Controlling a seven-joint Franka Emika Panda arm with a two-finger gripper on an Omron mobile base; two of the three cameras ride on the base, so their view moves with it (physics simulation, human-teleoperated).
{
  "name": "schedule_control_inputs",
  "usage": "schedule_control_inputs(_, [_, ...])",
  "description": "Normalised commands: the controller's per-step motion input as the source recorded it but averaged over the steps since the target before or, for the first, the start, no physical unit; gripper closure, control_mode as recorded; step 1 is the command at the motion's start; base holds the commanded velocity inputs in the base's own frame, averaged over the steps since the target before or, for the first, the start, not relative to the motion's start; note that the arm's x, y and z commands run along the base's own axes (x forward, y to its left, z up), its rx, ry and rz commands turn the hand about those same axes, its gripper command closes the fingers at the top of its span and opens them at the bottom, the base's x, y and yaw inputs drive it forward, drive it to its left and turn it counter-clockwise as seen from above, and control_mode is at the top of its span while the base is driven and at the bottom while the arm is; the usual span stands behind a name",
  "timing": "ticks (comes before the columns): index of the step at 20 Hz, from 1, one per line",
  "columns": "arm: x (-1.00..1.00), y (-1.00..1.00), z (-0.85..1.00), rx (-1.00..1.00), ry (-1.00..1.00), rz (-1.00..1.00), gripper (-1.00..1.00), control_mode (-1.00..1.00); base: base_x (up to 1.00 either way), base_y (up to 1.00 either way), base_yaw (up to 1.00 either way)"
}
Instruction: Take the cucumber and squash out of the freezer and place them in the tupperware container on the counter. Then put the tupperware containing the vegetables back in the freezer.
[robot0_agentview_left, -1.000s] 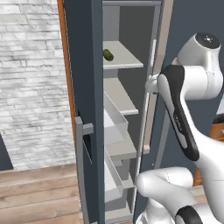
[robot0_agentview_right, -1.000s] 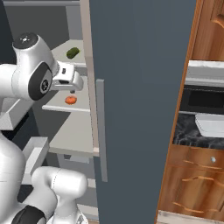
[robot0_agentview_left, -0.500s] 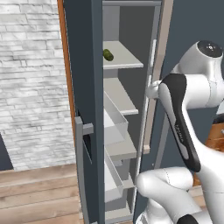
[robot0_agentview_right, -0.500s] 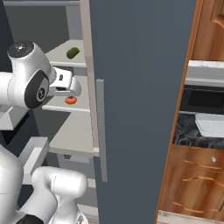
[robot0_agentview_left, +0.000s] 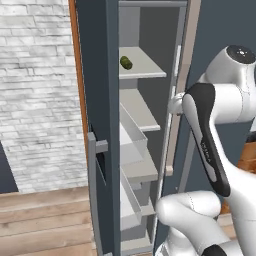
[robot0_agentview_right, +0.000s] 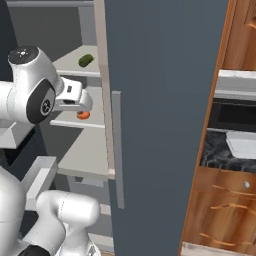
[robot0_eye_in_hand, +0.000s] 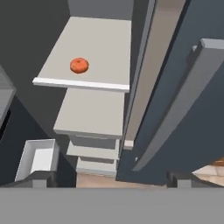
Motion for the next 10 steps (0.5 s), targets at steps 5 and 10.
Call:
schedule_control_inputs(5, [0.0, 0.0, 0.0, 0.0, 0.0, 0.0, -1.0, 1.0, 0.54, 0.0, 0.14])
schedule_control_inputs(10, [0.0, 0.0, 0.0, 0.0, 0.0, 0.0, -1.0, 1.0, 0.49, 0.0, 0.09])
